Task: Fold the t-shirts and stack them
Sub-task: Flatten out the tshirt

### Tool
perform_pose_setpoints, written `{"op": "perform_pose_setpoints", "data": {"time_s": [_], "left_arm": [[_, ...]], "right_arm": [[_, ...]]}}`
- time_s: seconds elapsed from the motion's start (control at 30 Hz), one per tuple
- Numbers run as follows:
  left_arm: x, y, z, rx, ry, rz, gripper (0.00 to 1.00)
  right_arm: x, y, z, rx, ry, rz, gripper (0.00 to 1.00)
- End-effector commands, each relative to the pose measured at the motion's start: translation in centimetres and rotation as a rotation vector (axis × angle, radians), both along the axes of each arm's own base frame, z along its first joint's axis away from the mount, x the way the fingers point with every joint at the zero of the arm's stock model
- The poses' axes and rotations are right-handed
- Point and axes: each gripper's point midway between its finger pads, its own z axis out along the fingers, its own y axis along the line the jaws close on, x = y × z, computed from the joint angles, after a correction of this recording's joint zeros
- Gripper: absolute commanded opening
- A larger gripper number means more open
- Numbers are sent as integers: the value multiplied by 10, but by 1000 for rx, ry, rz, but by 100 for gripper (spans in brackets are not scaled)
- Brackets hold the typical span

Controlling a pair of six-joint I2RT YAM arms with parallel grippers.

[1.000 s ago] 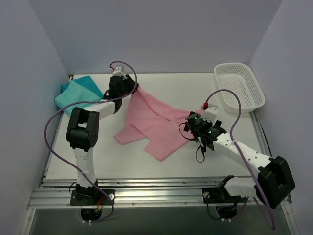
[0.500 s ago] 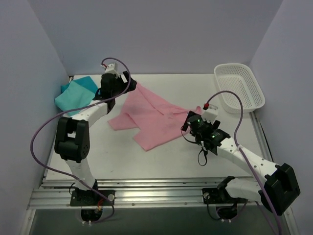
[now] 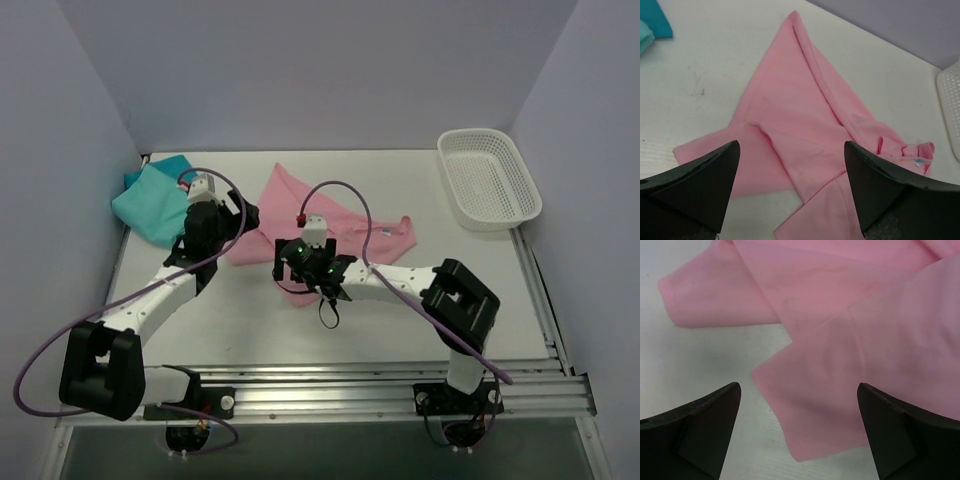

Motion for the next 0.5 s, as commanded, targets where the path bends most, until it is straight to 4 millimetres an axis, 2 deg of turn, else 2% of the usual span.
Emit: {"op": "perform_pose_setpoints", "data": {"time_s": [0.0, 0.07, 0.1, 0.17, 0.2, 0.3, 0.47], "left_arm": [[-11, 12, 2, -3, -5, 66, 94], [-16, 17, -1, -4, -2, 86, 94], [-21, 21, -1, 0, -4, 96, 94], [-24, 24, 0, 1, -7, 100, 94], [-26, 25, 3, 0, -13, 99, 94], [-29, 27, 4, -1, -12, 98, 94], [-30, 33, 0, -14, -7, 108, 94]], "right_arm": [[11, 36, -12, 14, 9, 32, 97], [6, 52, -26, 0, 33, 61, 97], [5, 58, -44, -22, 55, 67, 96], [3, 72, -47, -13, 61, 83, 96], [2, 74, -57, -23, 73, 84, 96], [1, 82, -69, -17, 95, 88, 96], [-6, 95, -76, -37, 110, 100, 95]]}}
